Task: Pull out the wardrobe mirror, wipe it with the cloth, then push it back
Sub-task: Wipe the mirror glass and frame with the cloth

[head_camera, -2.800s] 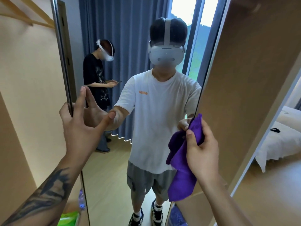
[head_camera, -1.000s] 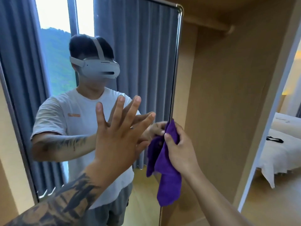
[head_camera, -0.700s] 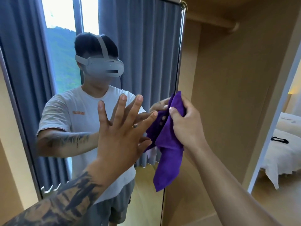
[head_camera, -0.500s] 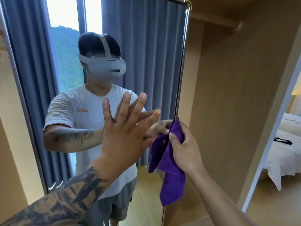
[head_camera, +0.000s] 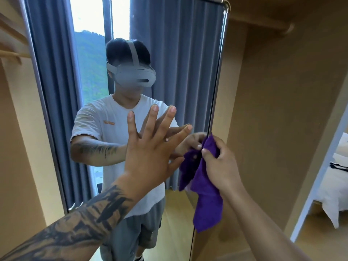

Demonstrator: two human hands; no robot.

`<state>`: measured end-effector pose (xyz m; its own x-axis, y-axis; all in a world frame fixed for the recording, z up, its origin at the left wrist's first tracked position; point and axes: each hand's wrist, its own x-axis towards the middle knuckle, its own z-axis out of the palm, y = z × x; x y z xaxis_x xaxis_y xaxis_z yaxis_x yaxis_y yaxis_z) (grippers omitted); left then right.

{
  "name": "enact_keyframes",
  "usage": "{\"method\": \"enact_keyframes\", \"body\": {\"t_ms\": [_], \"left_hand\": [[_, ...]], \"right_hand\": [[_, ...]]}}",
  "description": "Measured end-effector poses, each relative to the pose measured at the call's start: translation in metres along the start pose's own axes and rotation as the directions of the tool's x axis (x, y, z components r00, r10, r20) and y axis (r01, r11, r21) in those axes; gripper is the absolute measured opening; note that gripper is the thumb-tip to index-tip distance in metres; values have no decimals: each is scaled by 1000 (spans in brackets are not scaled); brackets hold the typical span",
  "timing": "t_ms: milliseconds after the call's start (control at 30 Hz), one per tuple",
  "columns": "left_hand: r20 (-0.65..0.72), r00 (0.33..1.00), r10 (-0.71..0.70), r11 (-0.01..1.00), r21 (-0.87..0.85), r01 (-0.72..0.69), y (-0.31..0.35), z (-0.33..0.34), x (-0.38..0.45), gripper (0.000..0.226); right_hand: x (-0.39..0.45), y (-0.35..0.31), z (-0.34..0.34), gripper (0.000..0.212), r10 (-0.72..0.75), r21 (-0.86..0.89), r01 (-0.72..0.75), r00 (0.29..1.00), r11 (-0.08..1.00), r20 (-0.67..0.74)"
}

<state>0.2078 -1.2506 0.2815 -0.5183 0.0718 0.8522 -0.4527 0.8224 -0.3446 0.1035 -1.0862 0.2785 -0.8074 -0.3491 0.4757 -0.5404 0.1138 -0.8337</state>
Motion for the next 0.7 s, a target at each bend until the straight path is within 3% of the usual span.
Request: {"method": "enact_keyframes", "body": {"t_ms": [167, 433, 600, 700], "left_hand": [[13, 1000, -15, 1000, -4, 15, 0, -5, 1, 81], [12, 1000, -5, 1000, 11, 5, -4, -14, 8, 84], [-67, 998, 0, 1000, 3, 1, -13, -18, 28, 88], [-115, 991, -69, 998, -8, 68, -23, -24, 49, 91]], "right_hand": [[34, -36, -10, 45, -119, -12, 119, 991, 993, -57], [9, -13, -14, 28, 8, 12, -9, 996, 1000, 90], [47, -61, -24, 25, -106, 61, 108, 994, 992, -24], [48, -64, -20, 26, -99, 114, 103, 994, 988, -38]]}}
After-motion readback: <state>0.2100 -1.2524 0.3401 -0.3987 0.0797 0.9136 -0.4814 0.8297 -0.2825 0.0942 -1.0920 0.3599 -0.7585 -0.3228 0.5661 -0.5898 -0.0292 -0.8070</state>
